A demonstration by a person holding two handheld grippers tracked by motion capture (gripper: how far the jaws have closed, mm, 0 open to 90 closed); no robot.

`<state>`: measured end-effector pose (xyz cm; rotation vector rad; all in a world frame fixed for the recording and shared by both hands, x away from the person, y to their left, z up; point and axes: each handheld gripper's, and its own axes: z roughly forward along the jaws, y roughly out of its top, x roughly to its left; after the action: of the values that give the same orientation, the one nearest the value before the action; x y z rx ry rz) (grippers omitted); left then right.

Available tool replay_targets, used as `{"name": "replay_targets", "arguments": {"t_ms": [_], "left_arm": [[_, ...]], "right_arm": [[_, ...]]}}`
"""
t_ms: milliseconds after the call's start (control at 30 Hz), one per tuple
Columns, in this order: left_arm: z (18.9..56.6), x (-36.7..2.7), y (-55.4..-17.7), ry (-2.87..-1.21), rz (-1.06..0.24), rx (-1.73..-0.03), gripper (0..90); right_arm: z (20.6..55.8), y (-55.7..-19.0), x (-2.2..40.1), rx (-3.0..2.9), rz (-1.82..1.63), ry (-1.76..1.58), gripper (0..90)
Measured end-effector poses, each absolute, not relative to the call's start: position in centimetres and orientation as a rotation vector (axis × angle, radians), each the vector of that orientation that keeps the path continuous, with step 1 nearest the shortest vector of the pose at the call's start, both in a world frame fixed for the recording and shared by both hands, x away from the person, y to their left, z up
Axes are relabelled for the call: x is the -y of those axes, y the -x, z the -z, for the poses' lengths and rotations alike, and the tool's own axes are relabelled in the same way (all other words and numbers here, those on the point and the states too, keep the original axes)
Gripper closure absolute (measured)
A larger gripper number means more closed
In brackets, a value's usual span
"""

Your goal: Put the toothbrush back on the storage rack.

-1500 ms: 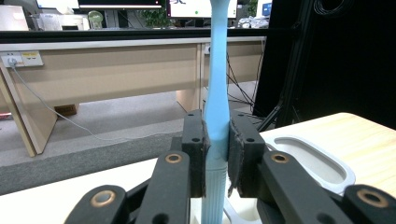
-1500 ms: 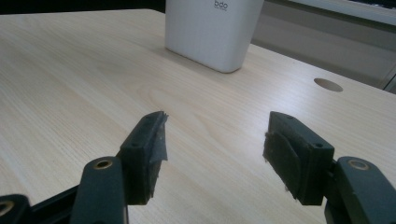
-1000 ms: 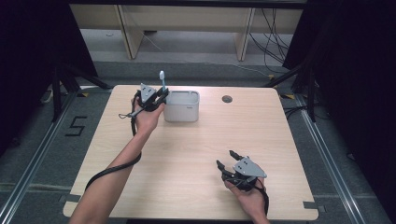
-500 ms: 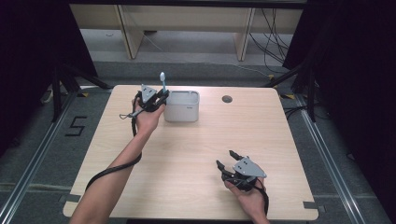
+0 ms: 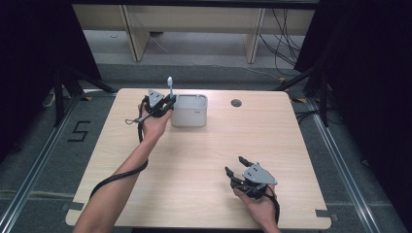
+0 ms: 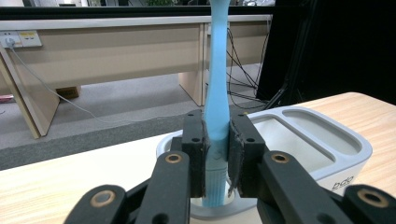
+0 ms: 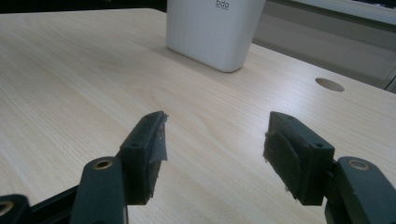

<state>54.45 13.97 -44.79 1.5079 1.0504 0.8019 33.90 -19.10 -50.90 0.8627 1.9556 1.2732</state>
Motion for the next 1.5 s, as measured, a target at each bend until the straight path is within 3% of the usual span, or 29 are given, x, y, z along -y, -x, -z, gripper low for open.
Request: {"name": "replay_targets", "arguments": {"t_ms": [1500], "left_arm": [[45.42, -13.68, -54.74, -1.572, -0.748, -1.111, 77.5]], "right_arm": [[50.87, -33.88, 19.03, -1.954, -1.279, -0.861, 38.6]]}}
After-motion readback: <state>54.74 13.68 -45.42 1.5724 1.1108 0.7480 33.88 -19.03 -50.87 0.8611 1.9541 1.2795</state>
